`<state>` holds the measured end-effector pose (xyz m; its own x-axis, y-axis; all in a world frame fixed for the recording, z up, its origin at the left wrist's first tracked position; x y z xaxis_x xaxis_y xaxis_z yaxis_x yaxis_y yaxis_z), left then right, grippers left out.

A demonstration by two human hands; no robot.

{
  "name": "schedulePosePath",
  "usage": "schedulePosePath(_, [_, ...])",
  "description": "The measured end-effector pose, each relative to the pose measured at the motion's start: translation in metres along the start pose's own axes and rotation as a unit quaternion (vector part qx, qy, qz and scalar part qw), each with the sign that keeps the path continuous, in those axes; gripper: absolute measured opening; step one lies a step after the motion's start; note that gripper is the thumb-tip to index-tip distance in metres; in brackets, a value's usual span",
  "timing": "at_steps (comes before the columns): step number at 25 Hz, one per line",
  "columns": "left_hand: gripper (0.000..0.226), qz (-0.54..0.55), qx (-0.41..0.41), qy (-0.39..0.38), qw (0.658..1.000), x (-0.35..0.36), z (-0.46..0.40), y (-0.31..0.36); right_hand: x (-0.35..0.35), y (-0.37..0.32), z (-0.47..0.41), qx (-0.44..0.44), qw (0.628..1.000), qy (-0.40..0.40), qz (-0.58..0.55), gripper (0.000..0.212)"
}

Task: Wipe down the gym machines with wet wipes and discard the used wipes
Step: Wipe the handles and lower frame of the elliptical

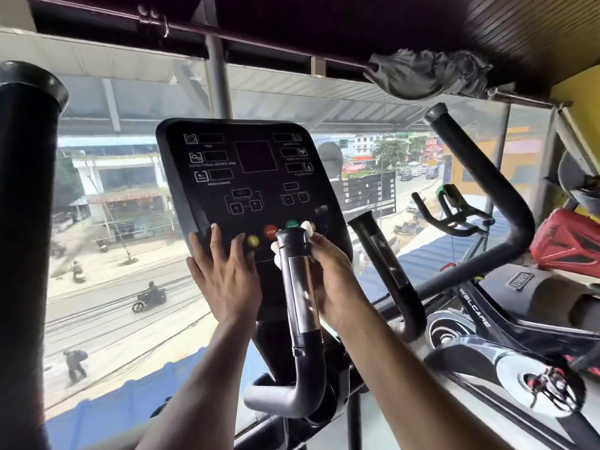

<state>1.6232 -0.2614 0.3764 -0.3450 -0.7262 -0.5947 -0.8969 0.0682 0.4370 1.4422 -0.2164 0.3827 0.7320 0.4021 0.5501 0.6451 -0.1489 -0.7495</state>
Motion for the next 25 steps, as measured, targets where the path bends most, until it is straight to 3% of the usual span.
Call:
schedulePosePath(6, [0.033, 0.004, 0.001, 0.010, 1.000, 0.002, 0.000, -0.001, 0.002, 0.008, -0.005, -0.009, 0.997, -0.030, -0.076, 0.057])
schedulePosePath(9, [0.034, -0.004, 0.004, 0.009, 1.000, 0.001, 0.000, -0.001, 0.014, 0.016, -0.017, 0.004, 0.988, -0.062, -0.140, 0.050])
schedulePosePath(12, [0.040, -0.015, 0.009, 0.009, 1.000, 0.002, 0.000, -0.001, 0.008, 0.019, -0.004, 0.035, 0.992, -0.077, -0.090, 0.042])
schedulePosePath(16, [0.046, -0.026, 0.006, 0.003, 1.000, 0.006, 0.000, -0.002, -0.004, 0.002, 0.001, 0.005, 0.998, -0.054, 0.015, 0.025])
schedulePosePath(20, [0.053, -0.028, 0.015, -0.001, 0.999, 0.003, -0.002, 0.000, 0.006, 0.016, -0.010, 0.021, 0.995, -0.072, -0.062, 0.042])
schedulePosePath(22, [0.061, -0.027, 0.016, -0.001, 1.000, 0.001, -0.001, 0.000, 0.005, 0.021, 0.000, 0.050, 0.994, -0.089, -0.032, 0.038])
schedulePosePath(25, [0.051, -0.037, 0.011, -0.001, 0.999, 0.005, -0.001, -0.002, -0.014, 0.010, 0.015, 0.036, 0.995, -0.081, 0.048, 0.021])
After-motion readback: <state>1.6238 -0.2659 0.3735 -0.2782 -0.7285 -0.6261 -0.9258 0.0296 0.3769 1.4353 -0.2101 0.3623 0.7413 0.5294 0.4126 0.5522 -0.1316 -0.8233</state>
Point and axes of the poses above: each hand's wrist, its own z-axis away from the middle knuckle, its own x-axis out of the palm, y = z × x, the point moved 9 cm from there along -z, towards the middle knuckle, and after that the axes turned 11 degrees about -y, right-handed, at the moved point
